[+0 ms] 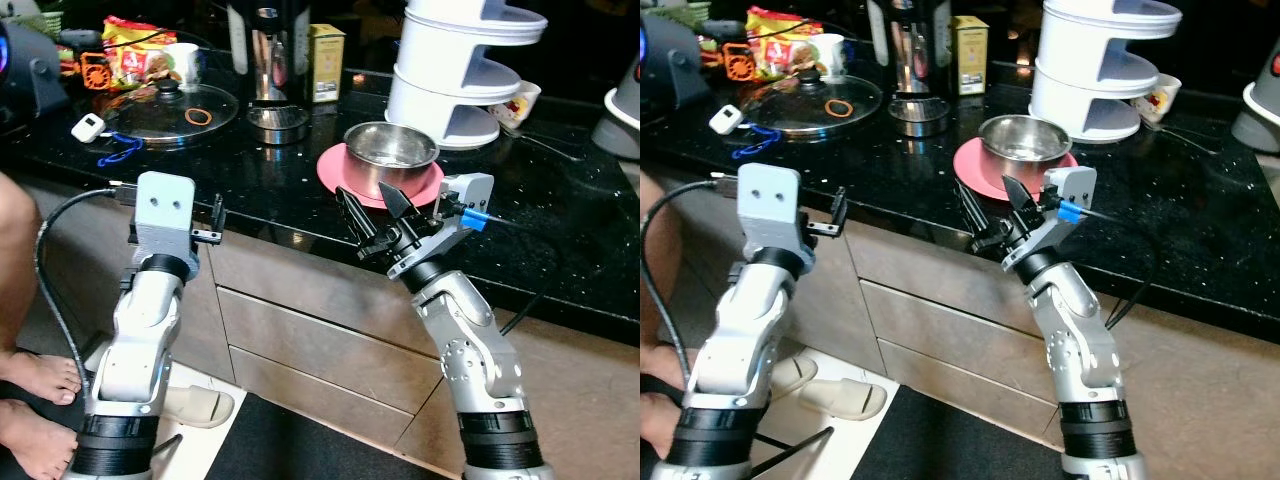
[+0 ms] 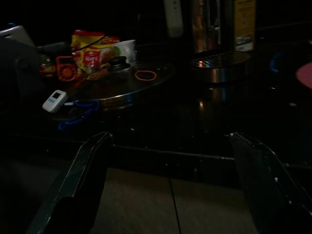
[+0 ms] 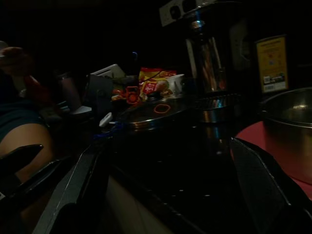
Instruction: Kitchen organization
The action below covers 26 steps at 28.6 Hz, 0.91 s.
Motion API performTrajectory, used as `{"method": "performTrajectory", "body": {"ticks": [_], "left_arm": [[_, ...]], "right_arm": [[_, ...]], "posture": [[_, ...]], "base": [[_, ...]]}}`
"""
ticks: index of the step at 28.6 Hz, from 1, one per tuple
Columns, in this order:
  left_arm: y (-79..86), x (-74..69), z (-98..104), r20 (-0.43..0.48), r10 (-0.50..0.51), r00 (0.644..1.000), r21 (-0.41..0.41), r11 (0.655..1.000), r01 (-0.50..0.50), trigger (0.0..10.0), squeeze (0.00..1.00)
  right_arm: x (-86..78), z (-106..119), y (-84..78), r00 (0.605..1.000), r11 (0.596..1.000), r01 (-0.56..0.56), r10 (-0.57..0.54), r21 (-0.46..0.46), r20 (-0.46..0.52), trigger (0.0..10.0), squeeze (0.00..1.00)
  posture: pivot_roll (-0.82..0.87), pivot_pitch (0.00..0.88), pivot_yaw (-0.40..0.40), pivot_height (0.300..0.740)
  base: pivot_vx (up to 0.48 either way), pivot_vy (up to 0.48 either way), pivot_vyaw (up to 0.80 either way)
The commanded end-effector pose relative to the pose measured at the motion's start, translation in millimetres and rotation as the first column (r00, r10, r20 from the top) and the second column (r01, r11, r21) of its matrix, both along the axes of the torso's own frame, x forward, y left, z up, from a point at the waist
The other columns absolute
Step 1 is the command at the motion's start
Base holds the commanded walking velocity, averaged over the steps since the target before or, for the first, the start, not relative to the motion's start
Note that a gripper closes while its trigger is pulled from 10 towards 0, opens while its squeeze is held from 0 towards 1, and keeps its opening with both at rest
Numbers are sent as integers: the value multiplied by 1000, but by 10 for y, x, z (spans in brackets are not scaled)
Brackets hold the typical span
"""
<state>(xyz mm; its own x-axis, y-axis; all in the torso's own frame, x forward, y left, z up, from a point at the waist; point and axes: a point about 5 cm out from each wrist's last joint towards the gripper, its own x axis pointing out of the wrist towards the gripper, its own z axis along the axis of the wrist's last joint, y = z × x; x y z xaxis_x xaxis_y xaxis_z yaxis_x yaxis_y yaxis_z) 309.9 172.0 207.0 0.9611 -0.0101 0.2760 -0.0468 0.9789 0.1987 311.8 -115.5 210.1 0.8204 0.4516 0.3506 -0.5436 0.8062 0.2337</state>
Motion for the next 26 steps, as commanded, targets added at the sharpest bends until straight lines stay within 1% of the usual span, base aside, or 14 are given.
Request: {"method": "performTrajectory", "body": {"ticks": [1,4,17,26], "left_arm": [[-38,-7,-24,-15,-17,1000,7,1000,17,10000,0],[-35,-1,-25,-14,-11,1000,-9,1000,11,10000,0],[-29,13,-22,-3,1,1000,-34,999,-1,10000,0],[36,15,16,12,17,1000,-22,1000,-16,10000,0]], "right_arm": [[5,-21,-26,1000,1000,4,-4,-8,-10,10000,0],[5,-21,-26,1000,1000,2,-2,-10,-10,10000,0],[8,-22,-17,1000,999,-10,10,-33,-5,10000,0],[19,-15,-28,1000,999,-6,6,-35,-1,10000,0]], "posture": [[49,0,-18,740],[49,0,-19,740],[44,0,-25,740],[47,0,-22,740]], "base": [[0,-480,0],[0,-480,0],[0,0,0],[0,0,0]]}}
